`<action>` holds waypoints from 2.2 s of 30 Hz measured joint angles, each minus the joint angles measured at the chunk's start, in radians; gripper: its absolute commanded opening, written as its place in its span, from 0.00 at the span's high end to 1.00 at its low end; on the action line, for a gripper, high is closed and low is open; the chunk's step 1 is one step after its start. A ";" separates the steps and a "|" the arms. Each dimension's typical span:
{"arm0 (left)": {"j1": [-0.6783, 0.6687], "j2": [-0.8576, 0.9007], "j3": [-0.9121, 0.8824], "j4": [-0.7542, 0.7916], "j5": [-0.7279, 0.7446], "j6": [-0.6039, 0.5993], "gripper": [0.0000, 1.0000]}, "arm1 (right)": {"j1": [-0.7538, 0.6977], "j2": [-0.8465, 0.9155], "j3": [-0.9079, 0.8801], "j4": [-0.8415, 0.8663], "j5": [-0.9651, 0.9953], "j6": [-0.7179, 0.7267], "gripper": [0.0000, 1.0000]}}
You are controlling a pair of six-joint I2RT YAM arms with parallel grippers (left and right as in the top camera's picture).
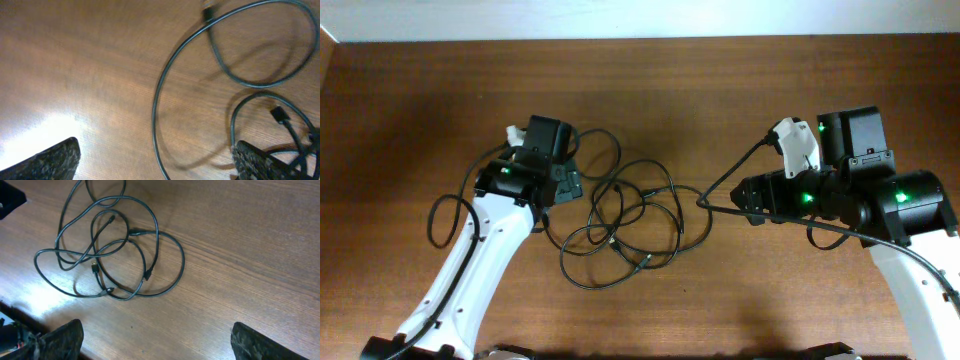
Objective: Untangle cables
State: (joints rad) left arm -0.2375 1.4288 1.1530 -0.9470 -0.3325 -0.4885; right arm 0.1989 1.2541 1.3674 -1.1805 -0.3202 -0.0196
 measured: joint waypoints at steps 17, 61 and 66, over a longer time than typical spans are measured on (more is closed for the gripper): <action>0.008 -0.002 -0.232 -0.009 0.351 -0.420 0.52 | 0.000 0.000 0.000 0.002 0.009 -0.019 0.07; 0.113 0.138 -0.340 0.072 0.350 -0.661 0.14 | 0.000 0.000 0.000 -0.003 0.009 -0.045 0.07; 0.113 0.194 -0.336 0.074 0.352 -0.668 0.25 | 0.000 0.000 0.000 -0.003 0.009 -0.045 0.07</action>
State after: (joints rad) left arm -0.1246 1.6230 0.8165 -0.8734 0.0196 -1.1561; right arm 0.1989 1.2541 1.3674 -1.1835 -0.3115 -0.0643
